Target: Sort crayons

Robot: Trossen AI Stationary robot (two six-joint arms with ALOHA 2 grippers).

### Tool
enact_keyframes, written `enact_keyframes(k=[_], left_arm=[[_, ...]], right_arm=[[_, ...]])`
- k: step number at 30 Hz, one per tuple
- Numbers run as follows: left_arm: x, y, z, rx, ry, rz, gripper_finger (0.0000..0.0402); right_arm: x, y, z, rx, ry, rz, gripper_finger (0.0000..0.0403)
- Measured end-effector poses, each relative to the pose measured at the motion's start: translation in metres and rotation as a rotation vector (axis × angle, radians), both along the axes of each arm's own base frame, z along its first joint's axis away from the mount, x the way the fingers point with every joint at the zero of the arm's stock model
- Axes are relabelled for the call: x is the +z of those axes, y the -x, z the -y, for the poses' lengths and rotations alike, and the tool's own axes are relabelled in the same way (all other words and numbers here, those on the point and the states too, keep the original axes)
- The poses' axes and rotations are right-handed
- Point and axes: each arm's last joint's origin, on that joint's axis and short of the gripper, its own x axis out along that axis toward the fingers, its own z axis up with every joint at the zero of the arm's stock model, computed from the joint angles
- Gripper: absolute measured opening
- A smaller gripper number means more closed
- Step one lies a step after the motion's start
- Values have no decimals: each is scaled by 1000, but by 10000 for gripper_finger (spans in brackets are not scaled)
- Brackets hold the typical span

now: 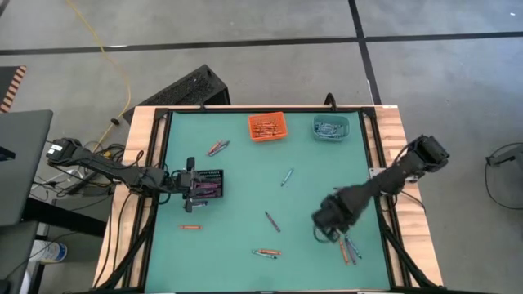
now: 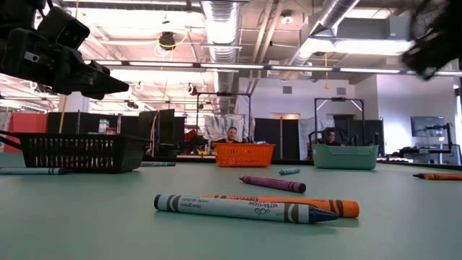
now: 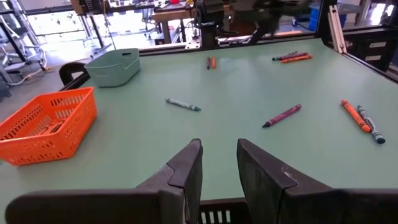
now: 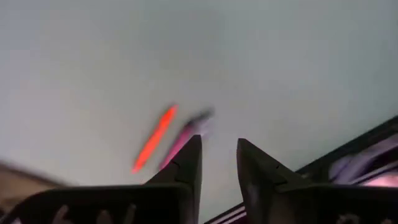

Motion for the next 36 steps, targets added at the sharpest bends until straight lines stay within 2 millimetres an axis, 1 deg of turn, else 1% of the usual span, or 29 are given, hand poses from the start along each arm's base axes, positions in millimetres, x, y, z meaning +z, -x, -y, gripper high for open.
enact_keyframes(k=[5, 7, 9, 12, 16, 20, 23, 32, 36], left_arm=[[0, 0, 0, 8, -1, 0, 90], [0, 0, 0, 9, -8, 0, 90], [0, 0, 0, 8, -18, -2, 90], [-3, 0, 0, 7, -29, -32, 90], [-5, 1, -1, 22, -36, -51, 90], [-5, 1, -2, 55, -41, -51, 90], [-5, 1, -2, 59, -41, -50, 90], [-5, 1, -2, 60, -34, -49, 90], [-5, 1, -2, 61, -33, -48, 90]], right_arm=[[0, -13, 37, 68, 11, 18, 125], [-5, -15, 50, 127, 17, 34, 137], [-13, -14, 61, 222, 39, 50, 144], [-22, -8, 71, 364, 32, 30, 145], [-30, 0, 83, 488, 64, -17, 143], [-35, 1, 93, 602, 124, -20, 141], [-39, 4, 98, 656, 153, -37, 141], [-59, 15, 105, 677, 139, -48, 141], [-62, 16, 105, 682, 139, -40, 141]])
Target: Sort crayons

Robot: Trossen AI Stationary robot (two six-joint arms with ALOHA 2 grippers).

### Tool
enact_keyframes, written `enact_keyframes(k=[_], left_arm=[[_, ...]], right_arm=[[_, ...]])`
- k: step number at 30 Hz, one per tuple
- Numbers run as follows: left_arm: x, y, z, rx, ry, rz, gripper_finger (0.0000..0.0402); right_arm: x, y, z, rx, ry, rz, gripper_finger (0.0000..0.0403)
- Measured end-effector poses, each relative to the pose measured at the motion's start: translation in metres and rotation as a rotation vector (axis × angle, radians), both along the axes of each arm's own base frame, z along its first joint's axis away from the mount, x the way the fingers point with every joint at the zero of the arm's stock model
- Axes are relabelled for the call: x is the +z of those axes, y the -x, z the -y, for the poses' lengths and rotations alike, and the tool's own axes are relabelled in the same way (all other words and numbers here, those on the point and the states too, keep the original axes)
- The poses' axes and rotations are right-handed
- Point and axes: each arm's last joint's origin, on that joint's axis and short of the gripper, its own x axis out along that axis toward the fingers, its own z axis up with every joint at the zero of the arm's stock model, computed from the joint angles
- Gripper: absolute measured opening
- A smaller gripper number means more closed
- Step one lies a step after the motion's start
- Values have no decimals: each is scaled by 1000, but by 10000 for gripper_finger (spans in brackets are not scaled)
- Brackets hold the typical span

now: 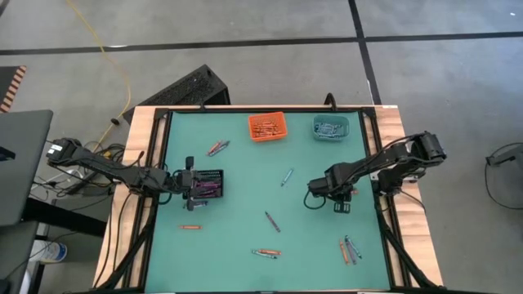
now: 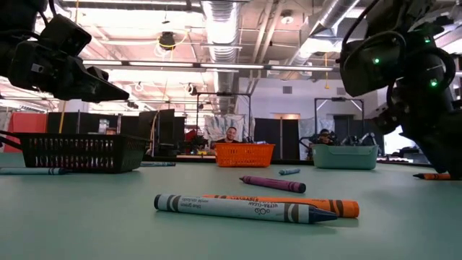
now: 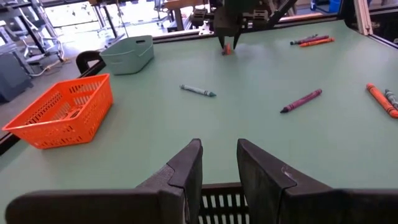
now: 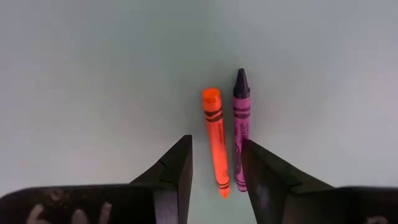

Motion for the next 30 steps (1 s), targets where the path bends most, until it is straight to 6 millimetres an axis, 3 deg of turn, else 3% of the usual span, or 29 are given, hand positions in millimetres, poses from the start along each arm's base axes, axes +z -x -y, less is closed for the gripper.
enact_keyframes(k=[22, 30], left_arm=[[0, 0, 0, 0, 0, 0, 90], [0, 0, -1, 18, -3, 0, 90]], right_arm=[[0, 2, -1, -11, 5, -17, 139], [1, 3, -1, -36, 14, -27, 101]])
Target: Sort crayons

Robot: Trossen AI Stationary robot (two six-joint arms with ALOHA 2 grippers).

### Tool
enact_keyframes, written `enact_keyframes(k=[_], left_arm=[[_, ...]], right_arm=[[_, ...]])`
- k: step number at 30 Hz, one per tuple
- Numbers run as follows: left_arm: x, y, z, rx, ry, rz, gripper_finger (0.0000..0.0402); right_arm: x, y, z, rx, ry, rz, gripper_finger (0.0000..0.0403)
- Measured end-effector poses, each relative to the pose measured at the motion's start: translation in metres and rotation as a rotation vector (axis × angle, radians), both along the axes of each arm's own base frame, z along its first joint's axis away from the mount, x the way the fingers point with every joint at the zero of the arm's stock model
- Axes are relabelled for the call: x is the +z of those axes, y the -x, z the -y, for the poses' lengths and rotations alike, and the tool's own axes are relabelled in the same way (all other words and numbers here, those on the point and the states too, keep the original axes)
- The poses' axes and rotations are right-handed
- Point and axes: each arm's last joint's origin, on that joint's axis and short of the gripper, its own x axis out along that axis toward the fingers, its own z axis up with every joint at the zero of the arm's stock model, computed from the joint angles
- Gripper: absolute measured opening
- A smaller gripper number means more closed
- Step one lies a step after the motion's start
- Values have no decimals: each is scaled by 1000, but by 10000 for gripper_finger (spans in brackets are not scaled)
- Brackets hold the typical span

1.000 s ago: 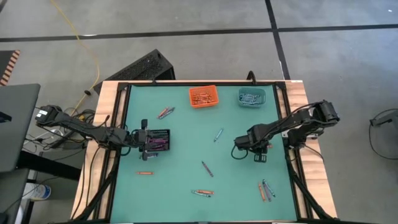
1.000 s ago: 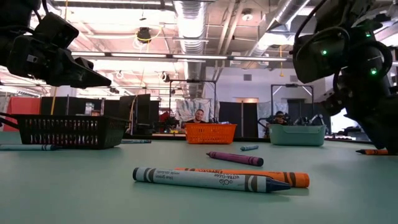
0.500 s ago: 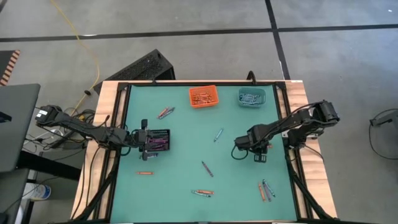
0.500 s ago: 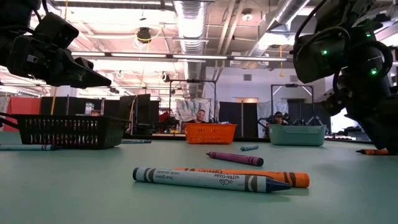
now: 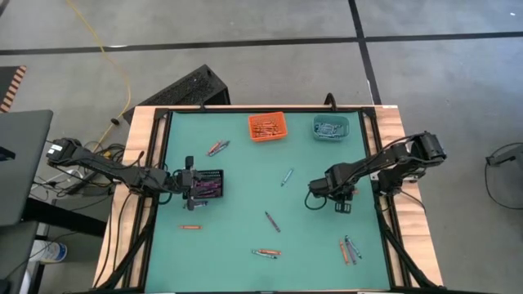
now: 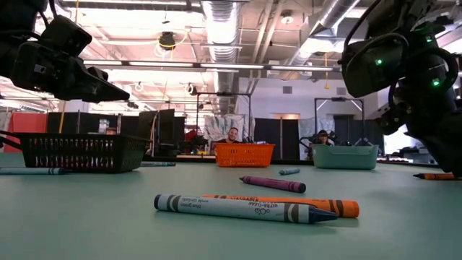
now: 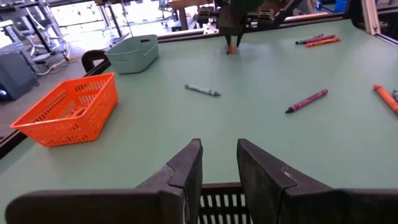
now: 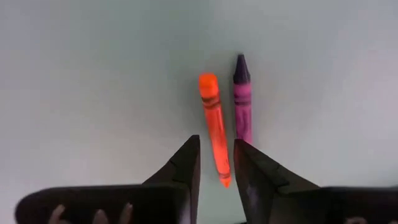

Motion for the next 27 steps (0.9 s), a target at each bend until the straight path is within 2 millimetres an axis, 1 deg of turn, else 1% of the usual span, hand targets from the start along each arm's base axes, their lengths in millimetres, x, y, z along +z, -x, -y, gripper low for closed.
enact_keyframes(k=[3, 12, 18, 23, 27], left_arm=[[0, 0, 0, 0, -1, -5, 90], [-1, 0, 0, 0, -2, -6, 90], [-1, 0, 0, 0, -3, -13, 90], [-2, 0, 0, 0, -4, -16, 90], [-2, 0, 0, 0, -4, -16, 90]], right_arm=[[2, 0, 0, -10, 5, -14, 92], [1, -3, 0, -2, -2, 19, 91], [-4, -5, -1, 0, -11, 70, 90], [-11, -3, -1, -4, -32, 100, 90], [-15, -1, -1, -6, -36, 104, 72]])
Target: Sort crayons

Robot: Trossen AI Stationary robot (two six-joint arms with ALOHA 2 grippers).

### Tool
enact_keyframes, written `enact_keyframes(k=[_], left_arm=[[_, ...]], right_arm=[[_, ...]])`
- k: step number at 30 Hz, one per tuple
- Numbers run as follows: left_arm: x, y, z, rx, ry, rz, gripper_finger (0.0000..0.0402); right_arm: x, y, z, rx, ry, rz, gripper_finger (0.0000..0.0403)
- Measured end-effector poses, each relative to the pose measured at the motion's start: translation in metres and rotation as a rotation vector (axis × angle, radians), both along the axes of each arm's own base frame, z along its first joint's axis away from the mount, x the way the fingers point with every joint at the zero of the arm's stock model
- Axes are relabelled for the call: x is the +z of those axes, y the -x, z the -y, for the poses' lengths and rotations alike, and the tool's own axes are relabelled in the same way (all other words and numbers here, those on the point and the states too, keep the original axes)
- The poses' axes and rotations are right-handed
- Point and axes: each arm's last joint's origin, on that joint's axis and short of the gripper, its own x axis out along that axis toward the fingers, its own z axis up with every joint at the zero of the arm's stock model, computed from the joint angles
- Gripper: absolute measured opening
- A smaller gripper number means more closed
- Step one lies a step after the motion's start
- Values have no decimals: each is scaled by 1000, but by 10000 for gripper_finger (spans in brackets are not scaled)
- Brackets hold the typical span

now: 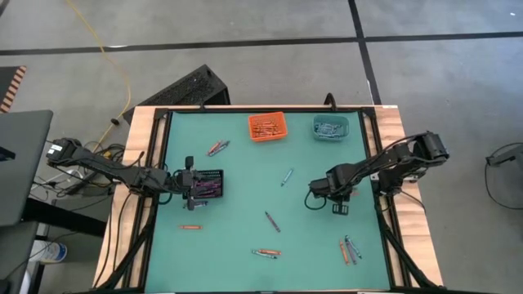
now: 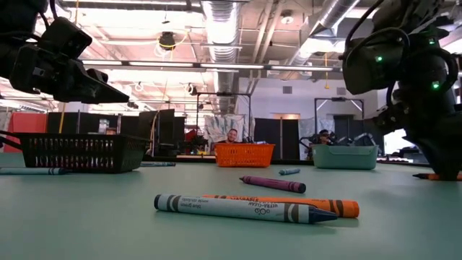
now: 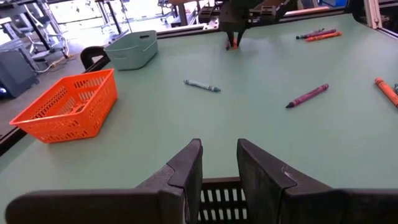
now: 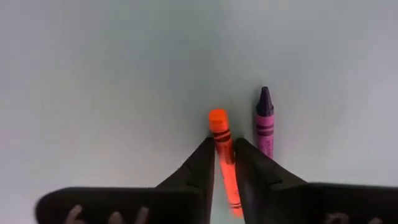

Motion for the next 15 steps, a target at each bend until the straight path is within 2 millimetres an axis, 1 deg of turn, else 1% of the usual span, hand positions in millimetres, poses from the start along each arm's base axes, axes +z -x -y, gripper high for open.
enact_keyframes(k=[5, 7, 12, 15], left_arm=[[0, 0, 0, 0, 0, 1, 90], [0, 0, 0, 1, 2, 1, 90], [0, 0, 0, 1, 8, 3, 90], [0, 0, 0, 5, 7, 4, 90]], right_arm=[[0, -1, 0, -2, -4, 14, 21], [0, -2, 0, -22, -6, 17, 8], [9, -13, -5, -53, -38, 50, 8], [19, -33, -10, -44, -73, 184, 4]])
